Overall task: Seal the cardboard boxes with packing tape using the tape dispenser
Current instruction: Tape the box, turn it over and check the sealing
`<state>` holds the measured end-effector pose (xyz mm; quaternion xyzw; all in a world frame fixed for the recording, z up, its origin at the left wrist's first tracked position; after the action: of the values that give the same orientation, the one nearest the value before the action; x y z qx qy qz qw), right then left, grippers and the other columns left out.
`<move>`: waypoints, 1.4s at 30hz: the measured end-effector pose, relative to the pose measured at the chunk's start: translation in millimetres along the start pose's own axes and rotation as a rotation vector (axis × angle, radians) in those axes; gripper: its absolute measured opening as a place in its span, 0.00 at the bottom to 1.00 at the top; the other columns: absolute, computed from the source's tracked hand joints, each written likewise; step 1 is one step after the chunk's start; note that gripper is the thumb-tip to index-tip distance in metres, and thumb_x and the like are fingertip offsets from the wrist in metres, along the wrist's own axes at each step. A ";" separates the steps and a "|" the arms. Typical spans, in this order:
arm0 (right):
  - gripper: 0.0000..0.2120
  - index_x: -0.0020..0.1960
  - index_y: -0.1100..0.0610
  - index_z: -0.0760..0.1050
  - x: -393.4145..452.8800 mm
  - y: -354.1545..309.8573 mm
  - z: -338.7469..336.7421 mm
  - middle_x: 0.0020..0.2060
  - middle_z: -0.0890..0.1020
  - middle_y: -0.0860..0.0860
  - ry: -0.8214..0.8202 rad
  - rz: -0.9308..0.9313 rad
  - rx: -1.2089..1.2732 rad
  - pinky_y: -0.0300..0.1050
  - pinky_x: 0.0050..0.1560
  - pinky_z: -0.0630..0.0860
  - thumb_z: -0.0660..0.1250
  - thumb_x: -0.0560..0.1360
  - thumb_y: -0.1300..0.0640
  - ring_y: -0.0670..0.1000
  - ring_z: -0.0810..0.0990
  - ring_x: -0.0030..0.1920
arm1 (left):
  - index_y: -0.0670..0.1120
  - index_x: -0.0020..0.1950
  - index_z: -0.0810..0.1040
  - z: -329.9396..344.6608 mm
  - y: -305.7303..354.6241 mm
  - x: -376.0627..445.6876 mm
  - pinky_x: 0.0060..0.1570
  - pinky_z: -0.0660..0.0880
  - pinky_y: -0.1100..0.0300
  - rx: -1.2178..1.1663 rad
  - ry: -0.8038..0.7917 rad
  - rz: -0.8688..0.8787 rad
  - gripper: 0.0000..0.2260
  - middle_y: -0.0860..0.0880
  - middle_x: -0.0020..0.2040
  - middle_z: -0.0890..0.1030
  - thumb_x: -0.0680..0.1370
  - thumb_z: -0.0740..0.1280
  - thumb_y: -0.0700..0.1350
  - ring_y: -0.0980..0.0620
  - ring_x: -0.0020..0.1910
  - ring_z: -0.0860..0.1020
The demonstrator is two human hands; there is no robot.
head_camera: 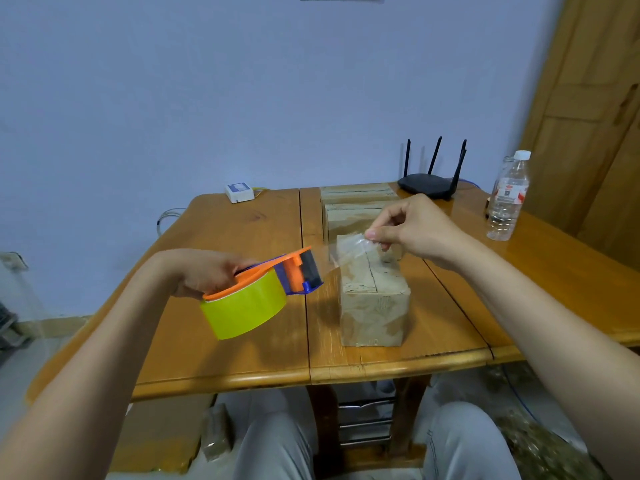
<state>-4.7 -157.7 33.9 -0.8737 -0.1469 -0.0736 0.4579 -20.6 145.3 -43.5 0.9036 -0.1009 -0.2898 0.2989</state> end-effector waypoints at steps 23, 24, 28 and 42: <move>0.18 0.59 0.68 0.81 -44.4 20.7 -7.7 0.53 0.85 0.63 -0.427 0.506 0.474 0.44 0.47 0.84 0.71 0.69 0.67 0.56 0.86 0.52 | 0.58 0.56 0.79 -18.5 17.9 -17.6 0.40 0.77 0.64 0.162 0.232 0.094 0.12 0.54 0.45 0.84 0.76 0.74 0.44 0.54 0.45 0.83; 0.18 0.59 0.69 0.80 -45.5 21.2 -8.6 0.53 0.85 0.63 -0.417 0.503 0.480 0.43 0.48 0.84 0.70 0.71 0.64 0.56 0.86 0.53 | 0.58 0.55 0.79 -20.4 20.5 -18.7 0.39 0.77 0.65 0.160 0.261 0.104 0.12 0.55 0.44 0.84 0.76 0.74 0.44 0.54 0.43 0.83; 0.27 0.56 0.69 0.80 -49.0 33.8 -11.9 0.49 0.85 0.64 -0.257 0.511 0.521 0.44 0.46 0.84 0.66 0.73 0.45 0.57 0.86 0.51 | 0.56 0.51 0.78 -25.9 39.6 -26.9 0.40 0.82 0.55 0.134 0.424 0.192 0.11 0.53 0.40 0.83 0.77 0.72 0.40 0.51 0.38 0.84; 0.18 0.55 0.67 0.79 -77.3 89.1 -15.0 0.43 0.86 0.63 0.047 0.566 0.533 0.43 0.37 0.84 0.78 0.67 0.68 0.57 0.87 0.40 | 0.53 0.65 0.72 10.1 62.9 -30.1 0.48 0.69 0.68 0.397 0.525 0.389 0.25 0.54 0.55 0.73 0.74 0.62 0.29 0.57 0.53 0.74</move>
<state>-48.8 -232.5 -47.3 -0.7280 0.0964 0.0765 0.6744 -51.6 100.8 1.6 0.9513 -0.2449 0.0389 0.1830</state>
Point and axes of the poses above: each hand's wrist, its own x-axis towards the middle knuckle, its own z-axis out of the palm, y = z × x, the point moved 8 cm from there along x, towards the middle knuckle
